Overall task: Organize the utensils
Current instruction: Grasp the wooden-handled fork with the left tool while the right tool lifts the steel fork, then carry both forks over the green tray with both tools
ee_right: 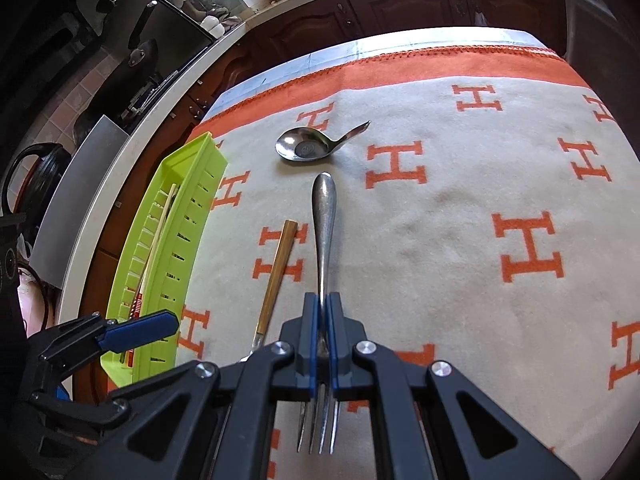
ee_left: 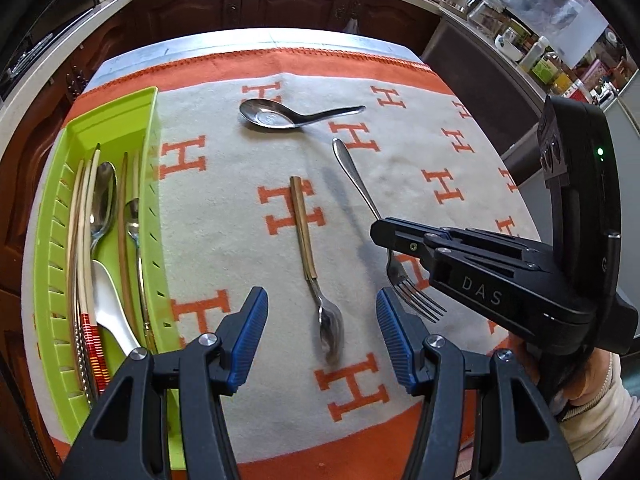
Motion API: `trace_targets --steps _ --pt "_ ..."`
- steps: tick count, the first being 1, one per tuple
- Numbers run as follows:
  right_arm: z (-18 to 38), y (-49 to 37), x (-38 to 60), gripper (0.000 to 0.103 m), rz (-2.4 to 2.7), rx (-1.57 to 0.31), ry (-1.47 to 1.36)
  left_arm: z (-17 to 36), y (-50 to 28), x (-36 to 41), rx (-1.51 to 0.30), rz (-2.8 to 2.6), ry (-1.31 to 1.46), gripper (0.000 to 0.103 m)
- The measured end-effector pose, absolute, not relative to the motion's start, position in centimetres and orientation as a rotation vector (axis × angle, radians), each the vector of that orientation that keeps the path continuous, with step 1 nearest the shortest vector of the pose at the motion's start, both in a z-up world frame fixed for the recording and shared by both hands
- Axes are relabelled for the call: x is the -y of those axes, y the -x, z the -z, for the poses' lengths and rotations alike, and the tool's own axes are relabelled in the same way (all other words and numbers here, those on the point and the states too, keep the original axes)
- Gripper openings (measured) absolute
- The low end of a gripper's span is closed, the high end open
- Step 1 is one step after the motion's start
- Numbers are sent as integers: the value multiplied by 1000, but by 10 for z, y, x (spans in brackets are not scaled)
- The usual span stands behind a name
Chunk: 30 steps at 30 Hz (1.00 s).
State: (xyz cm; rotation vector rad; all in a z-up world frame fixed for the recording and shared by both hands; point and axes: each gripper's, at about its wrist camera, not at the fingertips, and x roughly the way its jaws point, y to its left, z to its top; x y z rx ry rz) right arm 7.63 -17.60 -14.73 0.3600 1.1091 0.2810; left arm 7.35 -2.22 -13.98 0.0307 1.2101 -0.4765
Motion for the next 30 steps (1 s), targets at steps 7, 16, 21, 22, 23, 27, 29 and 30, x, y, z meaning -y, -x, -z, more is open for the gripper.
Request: trace_targets --steps 7,16,21,22,23,27,29,30 --pt "141 -64 184 4 -284 -1081 -357 160 -70 31 -1304 494 -15 51" --pt "150 -52 197 4 -280 -1092 -391 181 -73 33 -1362 449 18 34" --pt "152 -48 200 4 -291 -1097 -408 183 -78 34 -1364 440 45 24" --pt "153 -47 201 4 -292 -1098 -412 183 -78 34 -1365 442 53 22" --pt "153 -46 201 4 -292 -1098 -415 184 -79 35 -1366 441 55 15" --pt "153 -45 201 4 -299 -1102 -423 188 -81 38 -1369 452 79 5" --pt "154 -44 201 4 -302 -1103 -428 188 -80 38 -1365 460 86 3" --pt "154 -44 201 4 -304 -1105 -430 187 -78 39 -1357 458 81 2"
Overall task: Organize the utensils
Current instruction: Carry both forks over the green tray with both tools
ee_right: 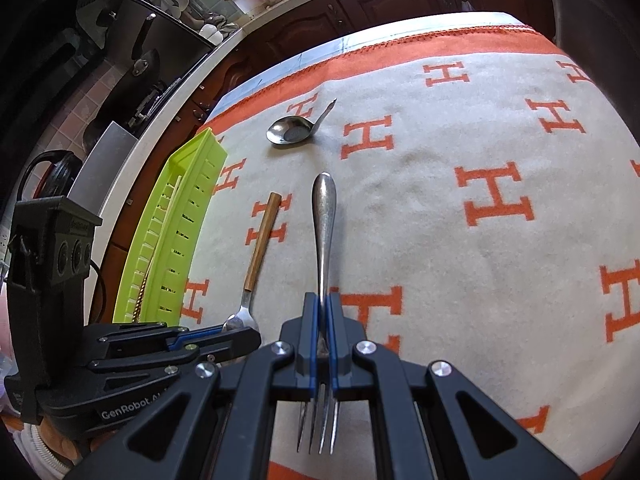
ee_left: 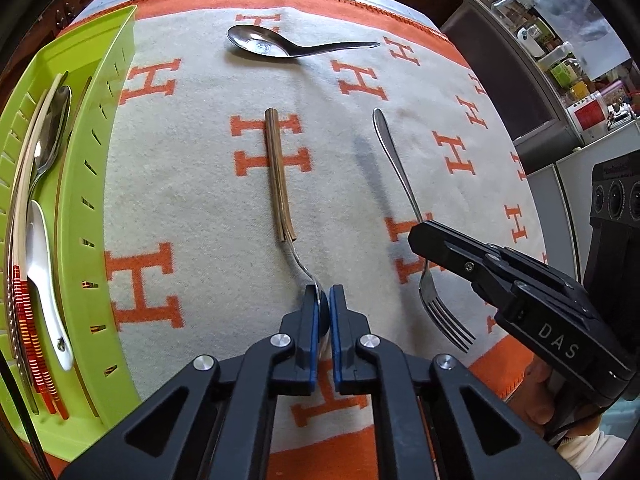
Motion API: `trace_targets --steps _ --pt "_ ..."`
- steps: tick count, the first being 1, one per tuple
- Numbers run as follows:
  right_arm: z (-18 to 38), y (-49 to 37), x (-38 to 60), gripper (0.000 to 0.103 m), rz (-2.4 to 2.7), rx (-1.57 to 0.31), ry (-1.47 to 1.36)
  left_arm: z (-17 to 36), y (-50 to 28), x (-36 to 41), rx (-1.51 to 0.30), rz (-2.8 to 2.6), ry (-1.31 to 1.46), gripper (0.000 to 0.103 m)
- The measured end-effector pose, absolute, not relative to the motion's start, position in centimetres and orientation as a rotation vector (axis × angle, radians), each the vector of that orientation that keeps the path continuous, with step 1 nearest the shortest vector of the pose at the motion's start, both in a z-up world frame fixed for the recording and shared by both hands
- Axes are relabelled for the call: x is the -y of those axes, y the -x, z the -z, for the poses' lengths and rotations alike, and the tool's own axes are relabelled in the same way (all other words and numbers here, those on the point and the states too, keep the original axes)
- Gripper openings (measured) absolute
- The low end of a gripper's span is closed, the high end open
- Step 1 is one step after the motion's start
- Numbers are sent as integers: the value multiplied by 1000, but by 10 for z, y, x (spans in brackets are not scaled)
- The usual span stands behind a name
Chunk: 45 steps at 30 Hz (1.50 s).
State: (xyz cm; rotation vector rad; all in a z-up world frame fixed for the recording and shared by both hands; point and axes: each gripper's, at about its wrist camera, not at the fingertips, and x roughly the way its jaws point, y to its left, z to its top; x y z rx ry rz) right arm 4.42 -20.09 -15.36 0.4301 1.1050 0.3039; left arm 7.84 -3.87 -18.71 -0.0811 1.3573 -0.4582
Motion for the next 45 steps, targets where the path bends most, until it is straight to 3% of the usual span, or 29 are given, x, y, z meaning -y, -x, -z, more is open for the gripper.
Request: trace_targets --steps 17,27,37,45 --pt "136 -40 191 4 -334 -1092 -430 115 -59 8 -1077 330 6 2" --pt "88 -53 168 4 -402 -1049 -405 65 -52 -34 -960 232 -19 2" --pt "52 -91 98 4 -510 -1070 -412 64 -61 -88 -940 157 5 3" --pt "76 -124 40 4 -503 -1169 -430 92 -75 -121 -994 125 30 3"
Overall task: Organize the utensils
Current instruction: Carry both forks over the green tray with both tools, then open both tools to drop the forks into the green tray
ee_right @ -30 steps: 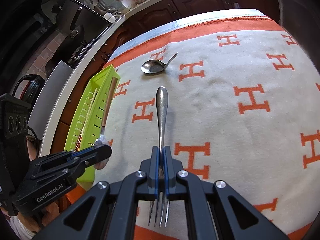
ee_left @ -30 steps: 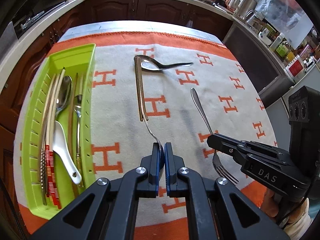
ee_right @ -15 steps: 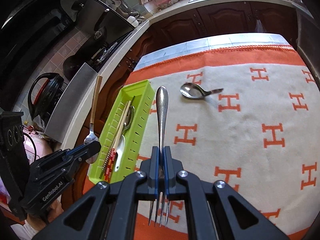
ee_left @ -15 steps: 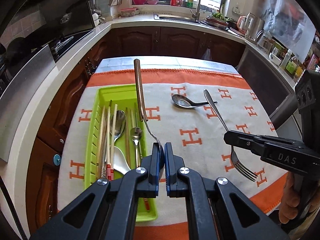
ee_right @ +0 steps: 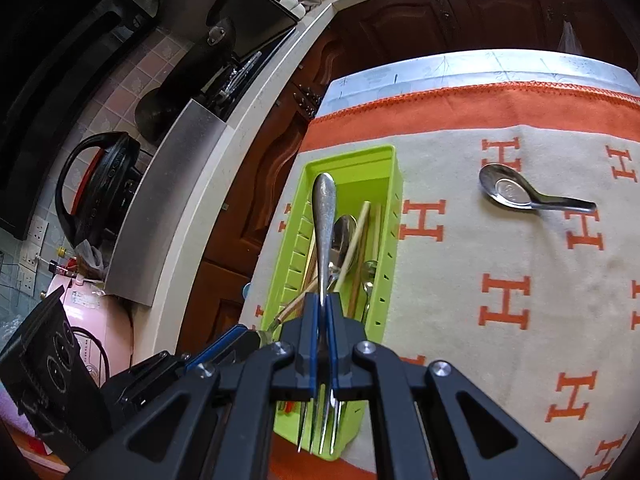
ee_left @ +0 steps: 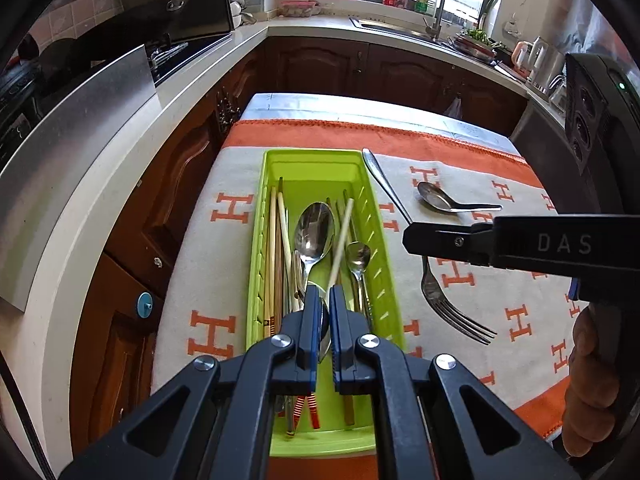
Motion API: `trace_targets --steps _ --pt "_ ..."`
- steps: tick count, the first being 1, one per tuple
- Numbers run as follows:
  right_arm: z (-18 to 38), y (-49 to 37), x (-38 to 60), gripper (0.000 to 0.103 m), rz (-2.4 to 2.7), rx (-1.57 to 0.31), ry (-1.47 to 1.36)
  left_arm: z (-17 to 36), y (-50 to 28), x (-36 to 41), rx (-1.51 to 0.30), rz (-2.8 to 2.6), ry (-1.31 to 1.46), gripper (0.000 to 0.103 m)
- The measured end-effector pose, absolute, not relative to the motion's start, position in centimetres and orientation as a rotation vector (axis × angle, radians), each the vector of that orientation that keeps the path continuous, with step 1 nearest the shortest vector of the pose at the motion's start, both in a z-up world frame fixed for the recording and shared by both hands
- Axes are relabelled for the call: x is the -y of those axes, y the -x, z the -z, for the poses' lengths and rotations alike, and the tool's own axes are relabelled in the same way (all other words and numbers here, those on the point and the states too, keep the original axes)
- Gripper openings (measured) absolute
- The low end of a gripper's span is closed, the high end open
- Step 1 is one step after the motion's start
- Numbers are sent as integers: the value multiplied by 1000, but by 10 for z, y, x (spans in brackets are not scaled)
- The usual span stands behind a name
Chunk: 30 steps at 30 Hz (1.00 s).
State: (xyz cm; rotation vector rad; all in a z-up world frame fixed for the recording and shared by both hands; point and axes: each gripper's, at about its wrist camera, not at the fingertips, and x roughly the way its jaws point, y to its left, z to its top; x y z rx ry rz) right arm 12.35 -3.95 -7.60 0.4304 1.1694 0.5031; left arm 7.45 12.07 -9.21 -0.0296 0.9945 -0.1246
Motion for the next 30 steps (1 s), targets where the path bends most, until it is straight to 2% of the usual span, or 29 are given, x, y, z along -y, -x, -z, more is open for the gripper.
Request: trace_targets --steps 7,16,19,21,22,24,30 --pt "97 -140 18 4 -470 -1222 -413 118 -80 -138 -1041 124 72 3" --pt "111 -155 14 4 -424 -1255 -434 123 -87 -151 -1038 153 131 3" --pt "114 -159 10 4 -412 -1260 -440 120 -89 -152 -1029 148 143 16" --pt "115 -161 8 4 -404 -1261 -444 117 -89 -153 -1014 146 142 30" --pt "116 -162 8 4 -399 -1262 -446 115 -88 -153 -1006 144 140 33" --pt "117 -164 7 4 -384 -1262 -451 111 -88 -153 -991 139 134 45" --pt "120 -167 6 5 -364 -1276 -455 102 -89 -151 -946 116 98 67"
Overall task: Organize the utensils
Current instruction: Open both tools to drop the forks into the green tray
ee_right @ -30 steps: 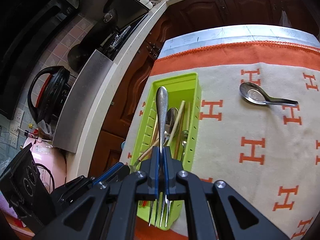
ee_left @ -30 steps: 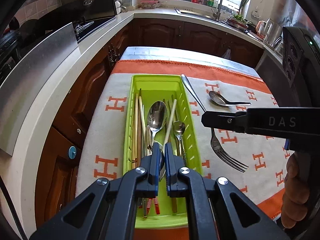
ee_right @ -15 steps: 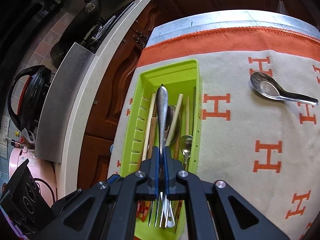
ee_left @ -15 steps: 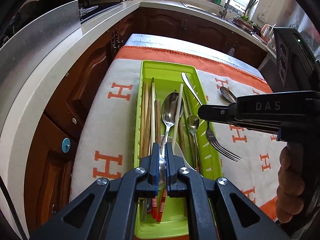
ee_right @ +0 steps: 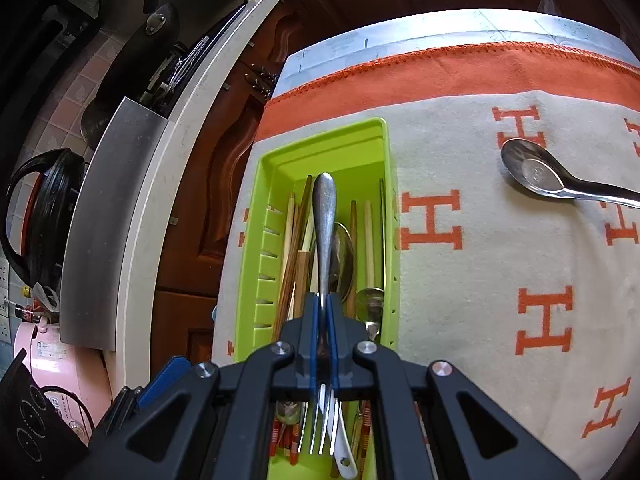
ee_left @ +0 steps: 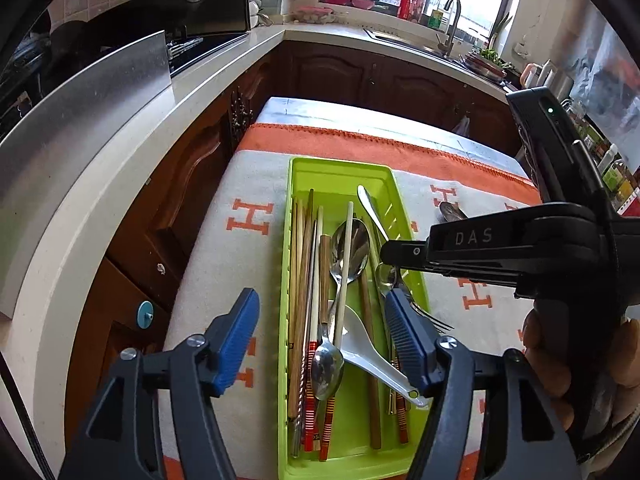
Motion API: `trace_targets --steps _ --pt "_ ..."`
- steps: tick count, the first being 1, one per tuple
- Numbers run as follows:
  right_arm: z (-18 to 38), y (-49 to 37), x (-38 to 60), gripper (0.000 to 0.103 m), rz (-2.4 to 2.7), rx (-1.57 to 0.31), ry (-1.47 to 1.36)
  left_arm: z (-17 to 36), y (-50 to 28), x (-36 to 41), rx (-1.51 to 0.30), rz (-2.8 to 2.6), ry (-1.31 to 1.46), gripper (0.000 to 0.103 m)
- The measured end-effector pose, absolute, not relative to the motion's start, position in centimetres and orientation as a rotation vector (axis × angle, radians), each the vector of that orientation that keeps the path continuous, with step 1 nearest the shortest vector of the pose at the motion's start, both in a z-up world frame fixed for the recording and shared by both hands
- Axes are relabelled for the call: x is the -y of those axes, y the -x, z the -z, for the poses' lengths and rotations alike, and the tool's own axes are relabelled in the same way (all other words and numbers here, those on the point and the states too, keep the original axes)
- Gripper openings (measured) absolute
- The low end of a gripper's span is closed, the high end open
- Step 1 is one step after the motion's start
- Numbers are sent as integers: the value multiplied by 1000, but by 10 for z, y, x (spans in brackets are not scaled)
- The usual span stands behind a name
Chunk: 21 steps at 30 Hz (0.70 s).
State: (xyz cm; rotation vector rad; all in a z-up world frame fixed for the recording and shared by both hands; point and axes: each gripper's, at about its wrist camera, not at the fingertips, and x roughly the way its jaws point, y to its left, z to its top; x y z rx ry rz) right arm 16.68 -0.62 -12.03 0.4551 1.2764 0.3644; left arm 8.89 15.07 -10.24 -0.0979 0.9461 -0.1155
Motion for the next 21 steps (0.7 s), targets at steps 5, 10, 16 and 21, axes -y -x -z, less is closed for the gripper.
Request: trace_targets --steps 5,10,16,21 --pt "122 -167 6 8 -374 -1287 -453 99 -90 -152 -931 81 88 76" --pt "117 -161 7 8 -397 -1260 -418 100 -91 -157 -933 56 101 85" --pt "113 -151 16 8 -416 -1234 -393 100 -90 -163 -935 54 166 85" --pt "110 -140 25 8 -422 -1222 -377 100 -87 -157 -953 61 166 85"
